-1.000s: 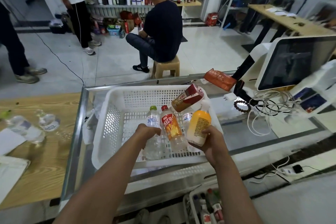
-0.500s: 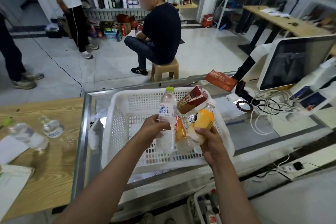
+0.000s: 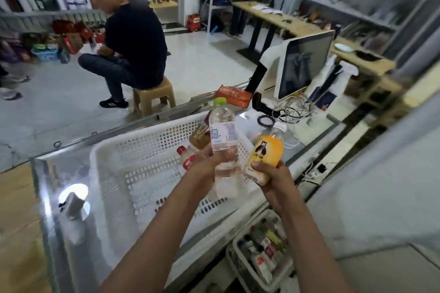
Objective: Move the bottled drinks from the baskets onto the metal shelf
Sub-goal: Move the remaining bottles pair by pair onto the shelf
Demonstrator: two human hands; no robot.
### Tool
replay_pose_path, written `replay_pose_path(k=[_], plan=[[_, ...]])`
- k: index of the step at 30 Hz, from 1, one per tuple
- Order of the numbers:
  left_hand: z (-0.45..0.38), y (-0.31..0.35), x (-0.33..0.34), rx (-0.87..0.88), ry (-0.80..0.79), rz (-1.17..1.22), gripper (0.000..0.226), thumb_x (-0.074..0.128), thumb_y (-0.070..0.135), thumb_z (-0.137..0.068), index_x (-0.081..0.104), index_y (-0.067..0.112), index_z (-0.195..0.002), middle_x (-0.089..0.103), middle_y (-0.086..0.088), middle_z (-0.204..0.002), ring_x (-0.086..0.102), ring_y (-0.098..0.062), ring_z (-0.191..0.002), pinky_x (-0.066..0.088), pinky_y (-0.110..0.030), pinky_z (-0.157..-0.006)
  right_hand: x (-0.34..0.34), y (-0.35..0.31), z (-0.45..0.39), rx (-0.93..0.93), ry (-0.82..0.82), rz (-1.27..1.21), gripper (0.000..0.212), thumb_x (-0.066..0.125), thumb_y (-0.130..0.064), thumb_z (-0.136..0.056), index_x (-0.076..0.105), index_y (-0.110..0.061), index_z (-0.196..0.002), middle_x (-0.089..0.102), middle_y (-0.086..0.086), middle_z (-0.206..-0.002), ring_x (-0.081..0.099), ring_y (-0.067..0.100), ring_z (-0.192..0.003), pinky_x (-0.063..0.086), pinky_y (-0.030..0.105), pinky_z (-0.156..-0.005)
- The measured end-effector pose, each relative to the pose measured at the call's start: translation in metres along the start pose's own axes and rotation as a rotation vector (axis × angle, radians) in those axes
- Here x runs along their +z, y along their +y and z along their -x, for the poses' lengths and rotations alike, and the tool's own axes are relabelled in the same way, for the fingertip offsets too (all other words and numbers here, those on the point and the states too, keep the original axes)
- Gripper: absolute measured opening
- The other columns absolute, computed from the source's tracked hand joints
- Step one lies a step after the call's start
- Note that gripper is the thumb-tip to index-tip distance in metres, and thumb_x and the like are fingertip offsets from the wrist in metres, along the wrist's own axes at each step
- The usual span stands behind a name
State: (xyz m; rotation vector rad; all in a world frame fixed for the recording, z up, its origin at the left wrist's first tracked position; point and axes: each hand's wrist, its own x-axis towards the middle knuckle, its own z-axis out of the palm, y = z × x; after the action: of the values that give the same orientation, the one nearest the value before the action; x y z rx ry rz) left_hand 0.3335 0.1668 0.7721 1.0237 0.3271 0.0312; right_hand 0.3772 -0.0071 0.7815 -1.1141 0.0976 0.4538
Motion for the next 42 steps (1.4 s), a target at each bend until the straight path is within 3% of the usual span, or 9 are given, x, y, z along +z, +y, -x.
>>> replay_pose_path(k=[7,14,19,24,29,33,35,38,42], plan=[[0.006,-0.018,0.042,0.100,-0.230,-0.270,0.041,0.084,0.015,-0.073,0.071,0.024,-0.110,0.075,0.002,-0.104,0.070,-0.016,-0.097,0.052,-0.031,-0.081,-0.052,-0.022,0.063,-0.194,0.272,0.010,0.077,0.084,0.007,-0.057,0.056,-0.004,-0.128,0.074,0.013,-0.107,0.073,0.029,-0.093,0.058,0.036,-0.072],[0.051,-0.049,0.147,0.003,-0.574,-0.308,0.052,0.088,0.037,-0.061,0.072,0.021,-0.108,0.074,-0.007,-0.103,0.070,-0.026,-0.097,0.052,-0.039,-0.086,-0.114,-0.044,0.174,-0.412,0.567,0.064,0.059,0.081,0.000,-0.061,0.063,-0.009,-0.116,0.074,0.012,-0.104,0.070,0.028,-0.096,0.054,0.046,-0.089],[0.117,-0.086,0.232,-0.079,-0.878,-0.374,0.048,0.083,0.023,-0.063,0.071,0.024,-0.109,0.073,-0.008,-0.107,0.070,-0.026,-0.098,0.053,-0.039,-0.084,-0.158,-0.059,0.281,-0.579,0.758,0.071,0.058,0.083,-0.006,-0.061,0.063,-0.009,-0.115,0.075,0.014,-0.104,0.071,0.029,-0.095,0.056,0.036,-0.082],[0.211,-0.133,0.309,-0.019,-1.041,-0.470,0.056,0.086,0.022,-0.054,0.070,0.029,-0.107,0.075,0.005,-0.100,0.071,-0.013,-0.090,0.055,-0.022,-0.067,-0.198,-0.060,0.397,-0.709,0.977,0.106,0.056,0.085,-0.009,-0.061,0.066,-0.012,-0.114,0.075,0.015,-0.104,0.072,0.032,-0.097,0.059,0.037,-0.080],[0.320,-0.188,0.383,-0.006,-1.208,-0.496,0.057,0.089,0.011,-0.062,0.065,0.025,-0.112,0.073,0.008,-0.104,0.069,-0.008,-0.093,0.055,-0.023,-0.073,-0.241,-0.059,0.525,-0.804,1.259,0.130,0.061,0.091,-0.019,-0.053,0.069,-0.018,-0.110,0.075,0.012,-0.104,0.072,0.034,-0.098,0.058,0.052,-0.088],[0.415,-0.231,0.430,-0.008,-1.347,-0.475,0.055,0.088,0.009,-0.063,0.065,0.021,-0.111,0.073,0.009,-0.099,0.069,-0.001,-0.084,0.051,-0.011,-0.062,-0.265,-0.051,0.631,-0.850,1.450,0.163,0.058,0.090,-0.019,-0.057,0.069,-0.023,-0.110,0.077,0.003,-0.101,0.074,0.024,-0.094,0.060,0.040,-0.082],[0.455,-0.247,0.447,-0.003,-1.398,-0.466,0.058,0.089,0.011,-0.062,0.064,0.020,-0.113,0.073,0.009,-0.099,0.069,0.000,-0.084,0.051,-0.010,-0.063,-0.277,-0.045,0.677,-0.866,1.513,0.176,0.056,0.089,-0.013,-0.062,0.068,-0.018,-0.114,0.077,0.003,-0.102,0.074,0.024,-0.095,0.059,0.042,-0.085],[0.511,-0.271,0.470,0.010,-1.482,-0.450,0.056,0.089,0.009,-0.062,0.064,0.021,-0.110,0.074,0.014,-0.093,0.068,0.002,-0.082,0.050,-0.010,-0.063,-0.290,-0.037,0.739,-0.874,1.604,0.216,0.049,0.088,-0.003,-0.068,0.068,-0.022,-0.109,0.077,-0.001,-0.100,0.075,0.020,-0.092,0.060,0.032,-0.080],[0.569,-0.296,0.499,0.044,-1.551,-0.448,0.063,0.093,0.015,-0.056,0.063,0.018,-0.111,0.074,0.010,-0.096,0.069,-0.002,-0.083,0.052,-0.013,-0.064,-0.302,-0.030,0.800,-0.878,1.691,0.252,0.049,0.090,-0.009,-0.068,0.066,-0.025,-0.107,0.077,-0.003,-0.100,0.074,0.017,-0.091,0.060,0.031,-0.080]])
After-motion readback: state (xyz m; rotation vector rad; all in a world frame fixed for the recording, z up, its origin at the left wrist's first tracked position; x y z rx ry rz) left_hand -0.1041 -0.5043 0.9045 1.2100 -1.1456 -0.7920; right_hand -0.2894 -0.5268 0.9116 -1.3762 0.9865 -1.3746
